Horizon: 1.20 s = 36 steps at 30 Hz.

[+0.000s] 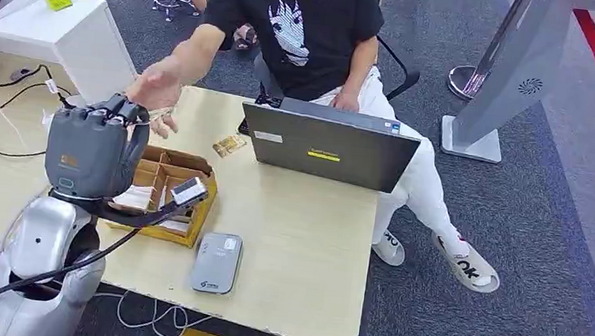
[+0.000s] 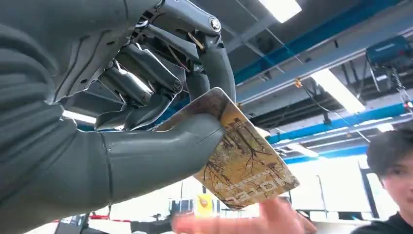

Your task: Pass the card to the sensor for recognition and then transmit it.

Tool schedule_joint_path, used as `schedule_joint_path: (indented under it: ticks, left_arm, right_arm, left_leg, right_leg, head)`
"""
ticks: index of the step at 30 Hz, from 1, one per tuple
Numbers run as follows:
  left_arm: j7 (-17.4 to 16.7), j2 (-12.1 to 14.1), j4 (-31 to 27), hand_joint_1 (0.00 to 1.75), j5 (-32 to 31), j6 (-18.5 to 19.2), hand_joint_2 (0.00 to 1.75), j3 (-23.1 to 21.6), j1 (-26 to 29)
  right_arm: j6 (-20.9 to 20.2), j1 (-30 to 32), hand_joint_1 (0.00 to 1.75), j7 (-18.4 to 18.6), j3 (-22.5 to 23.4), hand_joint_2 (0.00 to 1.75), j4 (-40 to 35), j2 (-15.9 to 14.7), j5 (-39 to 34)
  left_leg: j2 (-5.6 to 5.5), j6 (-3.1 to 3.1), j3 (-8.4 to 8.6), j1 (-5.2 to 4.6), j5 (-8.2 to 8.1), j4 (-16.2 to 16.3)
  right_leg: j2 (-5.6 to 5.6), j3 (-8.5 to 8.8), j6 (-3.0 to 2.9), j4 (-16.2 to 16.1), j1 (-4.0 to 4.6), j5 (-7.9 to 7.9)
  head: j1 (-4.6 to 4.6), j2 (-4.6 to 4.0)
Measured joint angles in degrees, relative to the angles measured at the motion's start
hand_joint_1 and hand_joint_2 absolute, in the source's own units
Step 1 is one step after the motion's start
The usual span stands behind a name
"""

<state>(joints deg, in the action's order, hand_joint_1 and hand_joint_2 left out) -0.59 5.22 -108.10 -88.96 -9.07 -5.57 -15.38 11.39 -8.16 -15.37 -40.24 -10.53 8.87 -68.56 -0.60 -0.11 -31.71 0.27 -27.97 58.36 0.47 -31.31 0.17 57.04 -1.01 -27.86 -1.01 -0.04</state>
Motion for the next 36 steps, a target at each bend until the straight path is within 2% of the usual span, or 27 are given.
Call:
schedule_joint_path:
  ticks: [14,15,16,24,36]
  left_arm:
    - [-0.8,0.0,-0.7,1.75,-0.6,-0.3,1.75,3.1,0.9]
    - [-0.8,0.0,-0.7,0.96,-0.6,-0.3,1.75,3.2,1.1]
    - [-0.8,0.0,-0.7,0.00,-0.6,-0.3,1.75,3.3,1.2]
    - [-0.3,-1.2,-1.6,0.00,0.7,-2.1,1.75,3.4,3.5]
    - [-0.3,-2.0,-2.6,0.00,1.0,-2.3,1.75,3.4,4.5]
  right_arm:
    - [0.0,-0.5,0.00,1.1,0.0,1.75,0.0,0.8,-1.1]
    - [0.0,-0.5,0.00,1.0,0.0,1.75,0.0,0.8,-1.1]
    - [0.0,-0.5,0.00,0.5,0.0,1.75,0.0,0.8,-1.0]
    - [0.0,-0.1,0.00,0.4,0.5,1.75,0.0,0.8,-2.9]
    - [0.0,0.0,0.00,0.4,0.5,1.75,0.0,0.8,-3.2]
  left_leg:
    - [0.02,0.00,-0.02,-0.01,0.00,0.0]
    - [0.02,0.00,-0.05,-0.01,0.00,0.0]
    - [0.02,0.00,-0.09,-0.01,0.00,0.0]
    - [0.01,0.02,-0.16,-0.02,-0.05,0.0]
    - [-0.01,-0.05,-0.12,-0.01,0.08,0.0]
  right_leg:
    - [0.02,-0.03,-0.01,0.0,-0.01,0.00]
    - [0.02,-0.06,-0.01,0.0,0.00,0.00]
    - [0.02,-0.09,-0.01,0.0,0.00,0.00]
    - [0.00,-0.13,0.01,0.0,-0.02,-0.04]
    - [0.00,-0.12,-0.05,0.0,-0.01,0.08]
  head:
    - [0.02,0.00]
    - [0.00,0.00]
    - [0.02,0.00]
    - [0.02,0.00]
    - [0.02,0.00]
